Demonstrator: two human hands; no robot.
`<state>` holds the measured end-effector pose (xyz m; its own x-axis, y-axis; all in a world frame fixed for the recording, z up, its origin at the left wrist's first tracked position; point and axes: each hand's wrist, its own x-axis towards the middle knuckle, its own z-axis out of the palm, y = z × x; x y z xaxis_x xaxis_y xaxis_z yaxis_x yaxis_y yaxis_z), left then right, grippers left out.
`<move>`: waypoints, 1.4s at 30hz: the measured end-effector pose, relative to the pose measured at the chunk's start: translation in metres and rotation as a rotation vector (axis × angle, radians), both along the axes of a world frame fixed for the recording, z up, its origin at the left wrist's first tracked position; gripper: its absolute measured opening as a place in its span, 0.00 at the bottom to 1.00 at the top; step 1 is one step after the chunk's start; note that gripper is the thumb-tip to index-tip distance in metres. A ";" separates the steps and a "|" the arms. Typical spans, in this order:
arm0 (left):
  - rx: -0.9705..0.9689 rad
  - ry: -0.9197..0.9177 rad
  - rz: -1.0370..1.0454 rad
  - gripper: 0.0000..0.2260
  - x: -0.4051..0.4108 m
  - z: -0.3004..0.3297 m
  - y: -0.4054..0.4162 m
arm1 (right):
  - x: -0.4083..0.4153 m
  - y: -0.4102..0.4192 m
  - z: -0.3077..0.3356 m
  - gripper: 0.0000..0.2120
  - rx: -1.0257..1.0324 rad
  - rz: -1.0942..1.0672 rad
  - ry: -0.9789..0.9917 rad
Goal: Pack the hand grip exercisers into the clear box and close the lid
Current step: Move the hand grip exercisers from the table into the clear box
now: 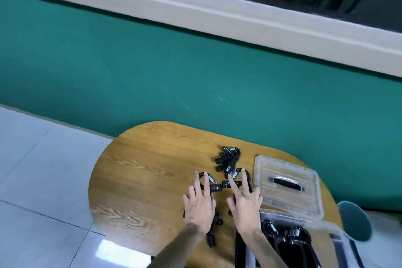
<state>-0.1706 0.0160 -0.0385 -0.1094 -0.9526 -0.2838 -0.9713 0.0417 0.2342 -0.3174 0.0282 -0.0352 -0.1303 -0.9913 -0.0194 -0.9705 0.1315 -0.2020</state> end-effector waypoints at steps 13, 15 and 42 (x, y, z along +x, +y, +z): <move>-0.074 -0.017 -0.155 0.33 -0.131 0.027 0.060 | -0.133 0.096 0.009 0.36 -0.024 -0.108 -0.039; -0.080 -0.022 -0.159 0.32 -0.151 0.025 0.072 | -0.152 0.109 0.008 0.36 -0.030 -0.124 -0.063; 0.165 -0.082 -0.179 0.32 -0.258 -0.086 0.127 | -0.270 0.157 -0.112 0.33 0.178 -0.175 -0.194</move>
<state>-0.4289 0.1429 -0.1241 -0.2420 -0.8604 -0.4486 -0.9680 0.1822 0.1727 -0.5869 0.1856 -0.1473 -0.2758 -0.9327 -0.2322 -0.8754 0.3436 -0.3401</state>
